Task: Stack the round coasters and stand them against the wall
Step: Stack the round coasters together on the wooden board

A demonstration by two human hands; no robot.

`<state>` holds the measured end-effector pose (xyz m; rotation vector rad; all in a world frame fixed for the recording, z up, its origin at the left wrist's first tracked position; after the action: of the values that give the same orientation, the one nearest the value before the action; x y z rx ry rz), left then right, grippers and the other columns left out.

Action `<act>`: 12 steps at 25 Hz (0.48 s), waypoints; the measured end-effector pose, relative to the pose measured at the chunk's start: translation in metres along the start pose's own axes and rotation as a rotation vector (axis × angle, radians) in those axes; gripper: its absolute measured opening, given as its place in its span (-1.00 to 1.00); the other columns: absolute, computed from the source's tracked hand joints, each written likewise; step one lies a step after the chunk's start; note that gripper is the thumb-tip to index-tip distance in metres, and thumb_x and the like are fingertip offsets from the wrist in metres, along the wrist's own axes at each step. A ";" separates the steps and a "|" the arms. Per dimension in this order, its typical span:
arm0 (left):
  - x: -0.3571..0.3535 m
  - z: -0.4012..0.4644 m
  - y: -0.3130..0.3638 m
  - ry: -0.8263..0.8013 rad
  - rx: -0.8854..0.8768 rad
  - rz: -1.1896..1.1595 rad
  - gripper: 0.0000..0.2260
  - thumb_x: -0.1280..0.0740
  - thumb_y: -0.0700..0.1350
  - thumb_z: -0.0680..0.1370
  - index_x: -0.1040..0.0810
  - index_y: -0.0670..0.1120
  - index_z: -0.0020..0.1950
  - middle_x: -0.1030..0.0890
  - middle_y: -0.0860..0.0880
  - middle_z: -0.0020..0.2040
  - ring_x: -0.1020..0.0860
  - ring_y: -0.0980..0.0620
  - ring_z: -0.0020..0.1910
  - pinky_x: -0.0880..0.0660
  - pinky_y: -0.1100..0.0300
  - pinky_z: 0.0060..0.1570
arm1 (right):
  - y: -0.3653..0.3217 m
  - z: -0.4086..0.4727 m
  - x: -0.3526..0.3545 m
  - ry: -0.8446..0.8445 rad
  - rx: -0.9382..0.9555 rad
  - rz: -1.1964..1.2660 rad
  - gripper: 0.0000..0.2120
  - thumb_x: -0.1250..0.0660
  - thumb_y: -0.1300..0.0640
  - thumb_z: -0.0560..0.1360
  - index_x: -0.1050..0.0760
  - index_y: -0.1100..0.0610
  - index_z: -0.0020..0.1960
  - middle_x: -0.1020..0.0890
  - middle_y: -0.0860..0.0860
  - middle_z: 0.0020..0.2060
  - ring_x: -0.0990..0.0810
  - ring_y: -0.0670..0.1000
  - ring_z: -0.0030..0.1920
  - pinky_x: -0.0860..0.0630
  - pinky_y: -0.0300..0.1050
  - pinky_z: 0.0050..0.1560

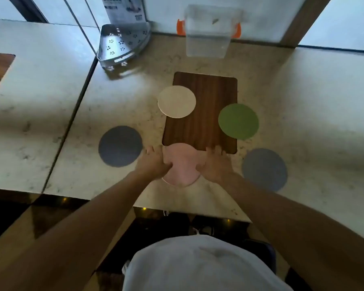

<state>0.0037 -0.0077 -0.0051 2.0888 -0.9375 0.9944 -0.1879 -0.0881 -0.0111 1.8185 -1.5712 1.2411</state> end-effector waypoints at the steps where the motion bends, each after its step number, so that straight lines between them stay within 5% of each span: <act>1: -0.004 0.002 -0.001 -0.003 -0.001 -0.056 -0.40 -0.28 0.09 0.53 -0.23 -0.19 0.45 -0.32 -0.31 0.40 -0.31 -0.32 0.35 -0.35 -0.15 0.25 | -0.004 0.000 -0.004 -0.025 -0.019 0.048 -0.38 -0.28 -0.15 0.45 -0.29 0.13 0.41 -0.34 0.18 0.35 -0.40 0.23 0.29 -0.39 0.12 0.30; 9: -0.032 0.009 -0.004 0.124 0.055 -0.249 -0.70 -0.27 -0.16 0.51 -0.45 -0.24 0.21 -0.45 -0.29 0.18 -0.46 -0.26 0.05 -0.46 -0.06 0.07 | -0.033 -0.005 -0.029 0.097 -0.290 0.245 -0.60 -0.35 0.02 0.49 -0.43 0.22 0.23 -0.50 0.17 0.15 -0.60 0.18 0.00 -0.51 -0.04 -0.07; 12: -0.032 0.015 -0.013 0.139 0.090 -0.351 -0.71 -0.32 -0.14 0.47 -0.51 -0.18 0.16 -0.53 -0.23 0.09 -0.49 -0.24 0.02 -0.48 -0.03 0.00 | -0.036 -0.004 -0.037 0.137 -0.368 0.376 -0.59 -0.41 0.08 0.46 -0.41 0.20 0.24 -0.49 0.16 0.19 -0.59 0.18 0.05 -0.54 0.00 0.00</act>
<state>0.0045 -0.0018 -0.0426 2.1305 -0.4425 0.9930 -0.1539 -0.0554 -0.0320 1.2240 -1.9678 1.1059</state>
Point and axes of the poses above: each hand's wrist, its own z-axis towards the middle knuckle, its own x-axis out of the back of the hand, y = z × x, the point moved 1 cm from there along z, towards the middle knuckle
